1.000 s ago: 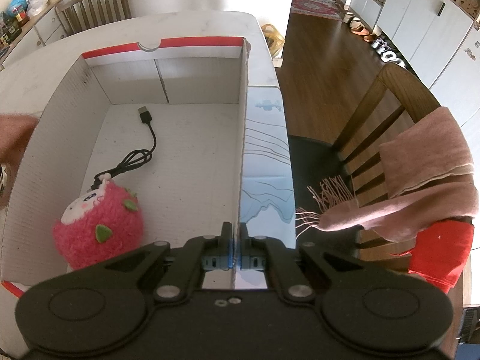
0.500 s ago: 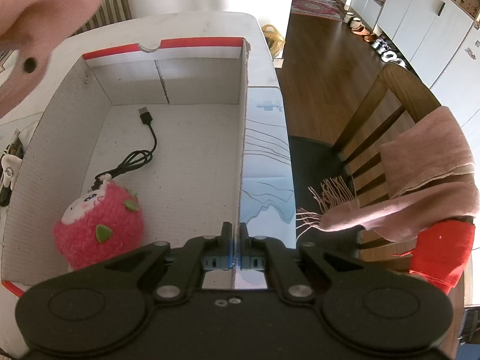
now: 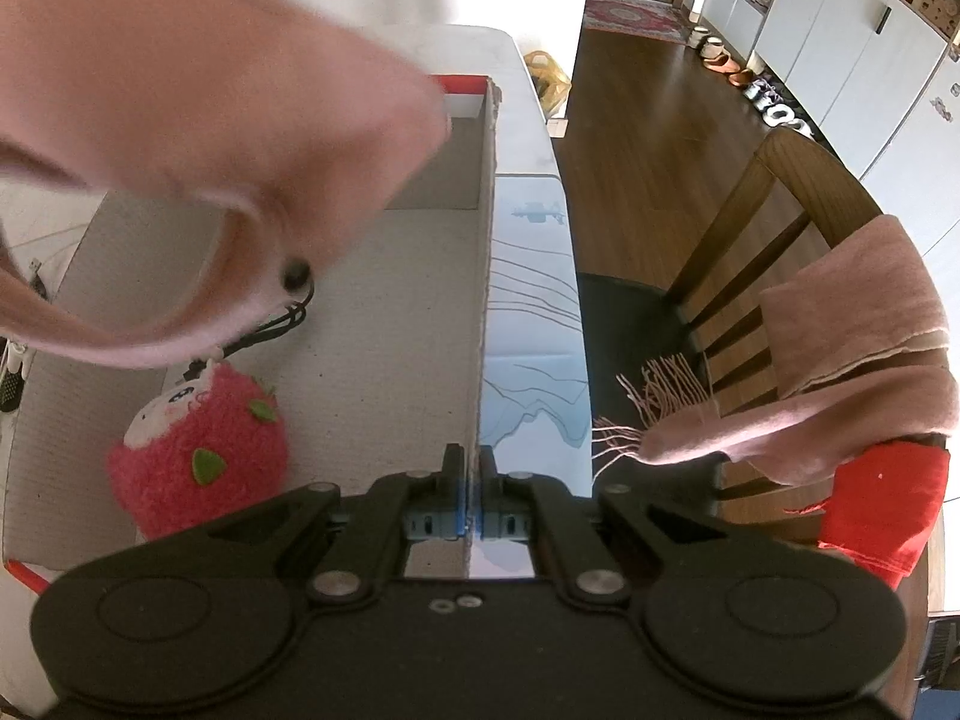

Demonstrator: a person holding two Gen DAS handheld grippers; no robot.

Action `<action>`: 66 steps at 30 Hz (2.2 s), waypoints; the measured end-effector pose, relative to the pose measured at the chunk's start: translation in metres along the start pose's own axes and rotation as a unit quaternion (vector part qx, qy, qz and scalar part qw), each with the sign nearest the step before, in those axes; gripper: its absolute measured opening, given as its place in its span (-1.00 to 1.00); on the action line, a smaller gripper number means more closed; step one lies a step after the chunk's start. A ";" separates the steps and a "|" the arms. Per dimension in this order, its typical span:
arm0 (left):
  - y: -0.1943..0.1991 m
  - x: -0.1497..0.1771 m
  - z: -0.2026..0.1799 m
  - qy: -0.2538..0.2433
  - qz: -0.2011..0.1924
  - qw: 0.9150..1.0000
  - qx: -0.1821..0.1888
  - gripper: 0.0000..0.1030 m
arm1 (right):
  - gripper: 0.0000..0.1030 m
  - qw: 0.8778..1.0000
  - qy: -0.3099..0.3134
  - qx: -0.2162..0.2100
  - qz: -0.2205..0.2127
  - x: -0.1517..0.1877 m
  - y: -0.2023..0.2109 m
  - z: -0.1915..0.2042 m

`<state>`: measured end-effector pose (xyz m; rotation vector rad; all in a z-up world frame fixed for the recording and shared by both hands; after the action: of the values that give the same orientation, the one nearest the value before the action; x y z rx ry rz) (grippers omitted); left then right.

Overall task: Organize objects
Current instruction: 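Lift the pink jacket with the left gripper and carry it over the box, then lower the jacket into the box and open the left gripper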

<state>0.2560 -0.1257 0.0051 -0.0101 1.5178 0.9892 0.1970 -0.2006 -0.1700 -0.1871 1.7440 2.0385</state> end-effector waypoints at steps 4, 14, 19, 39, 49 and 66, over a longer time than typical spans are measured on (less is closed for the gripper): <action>-0.025 0.026 -0.003 -0.002 0.039 0.999 0.000 -0.82 | -0.97 1.000 0.000 -0.002 0.000 0.001 0.001 0.000; -0.070 0.079 -0.004 0.005 0.124 0.992 0.006 -0.82 | -0.97 1.000 -0.001 -0.003 0.000 0.001 0.001 -0.001; -0.085 0.102 -0.011 -0.016 0.171 0.985 0.010 -0.82 | -0.97 1.000 -0.002 -0.004 -0.001 0.002 0.001 -0.001; -0.083 0.123 -0.016 -0.034 0.198 0.980 0.010 0.28 | -0.97 1.000 -0.004 -0.007 -0.001 0.004 0.001 -0.003; -0.042 0.098 0.004 -0.001 0.156 0.988 0.013 0.30 | -0.97 1.000 0.001 -0.005 0.001 0.004 0.001 -0.003; 0.066 0.100 0.111 0.077 0.110 0.990 -0.039 0.45 | -0.96 1.000 0.000 -0.005 0.003 0.005 0.002 -0.004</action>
<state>0.2873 0.0317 -0.0251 0.0269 1.6460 1.2480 0.1913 -0.2031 -0.1712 -0.1841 1.7377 2.0518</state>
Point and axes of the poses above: each gripper's, at about its wrist camera, not at the fingertips, and y roughly against the way its jaws point, z to its left, x to its underside, the point moved 8 cm from there along -y, roughly the way its jaws point, and after that the axes turned 12 degrees about -x, right-handed, at the moved point
